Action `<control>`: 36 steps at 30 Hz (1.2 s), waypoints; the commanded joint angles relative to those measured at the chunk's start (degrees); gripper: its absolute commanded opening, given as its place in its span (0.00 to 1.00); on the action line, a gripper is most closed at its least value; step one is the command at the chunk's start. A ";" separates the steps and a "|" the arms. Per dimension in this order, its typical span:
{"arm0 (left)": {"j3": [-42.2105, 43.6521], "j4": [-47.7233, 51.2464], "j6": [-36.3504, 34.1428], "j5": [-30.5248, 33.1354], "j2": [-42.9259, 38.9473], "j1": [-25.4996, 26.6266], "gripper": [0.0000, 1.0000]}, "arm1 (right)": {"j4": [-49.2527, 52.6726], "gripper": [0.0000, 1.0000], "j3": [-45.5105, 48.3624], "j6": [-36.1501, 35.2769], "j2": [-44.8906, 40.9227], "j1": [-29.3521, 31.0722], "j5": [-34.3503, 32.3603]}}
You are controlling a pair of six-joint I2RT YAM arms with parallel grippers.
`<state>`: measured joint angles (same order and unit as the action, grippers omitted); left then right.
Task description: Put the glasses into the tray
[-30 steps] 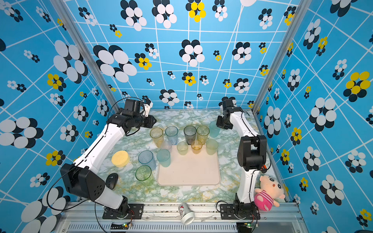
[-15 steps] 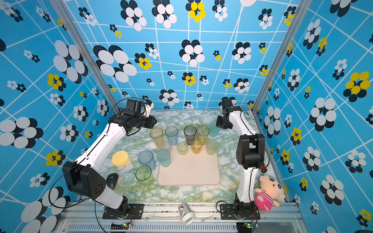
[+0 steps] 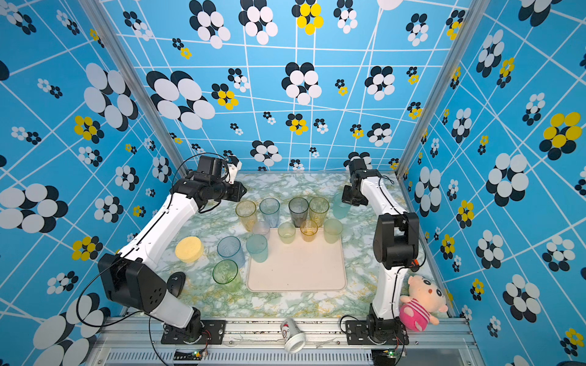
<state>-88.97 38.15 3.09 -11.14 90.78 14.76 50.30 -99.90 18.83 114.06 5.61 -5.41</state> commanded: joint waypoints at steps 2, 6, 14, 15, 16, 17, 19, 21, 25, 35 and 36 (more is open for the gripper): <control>0.45 -0.85 -1.16 -0.51 0.50 0.04 0.26 | -0.82 0.02 2.75 0.60 -6.16 0.55 -4.80; 1.29 -1.06 -1.33 -0.51 -0.45 0.07 0.26 | -0.40 0.02 5.67 0.59 -11.13 0.55 -7.70; 3.85 -0.82 -2.04 -0.25 -3.60 0.09 0.26 | 3.09 0.02 12.72 0.59 -23.45 0.55 -10.45; 4.16 -0.72 -2.12 -0.27 -4.08 0.03 0.26 | 3.94 0.02 13.54 0.64 -25.55 0.55 -10.80; 4.47 -0.46 -2.20 -0.29 -4.74 0.08 0.26 | 5.07 0.02 14.12 0.73 -27.43 2.24 -11.16; 4.67 -0.24 -2.21 -0.29 -5.27 0.07 0.26 | 6.12 0.02 14.46 0.68 -29.18 2.92 -11.56; 4.77 0.63 -2.21 -0.29 -6.32 0.09 0.26 | 9.23 0.02 14.79 0.85 -32.85 4.65 -13.45; 4.75 1.46 -2.08 -0.38 -7.46 0.09 0.26 | 12.08 0.02 14.59 1.49 -36.10 6.69 -14.64; 4.75 3.21 -1.69 -0.30 -9.79 0.07 0.26 | 18.35 0.02 13.58 3.99 -41.81 13.13 -18.15; 5.90 6.88 -1.16 0.31 -14.53 -0.04 0.27 | 30.31 0.02 4.28 11.93 -39.88 39.59 -26.44; 6.16 7.46 -1.16 0.60 -14.98 -0.22 0.27 | 30.78 0.02 3.57 12.46 -38.65 42.03 -26.58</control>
<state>-83.88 42.52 1.91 -11.11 77.67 14.76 76.23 -94.19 27.62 73.12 43.68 -28.18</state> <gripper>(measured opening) 0.268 0.056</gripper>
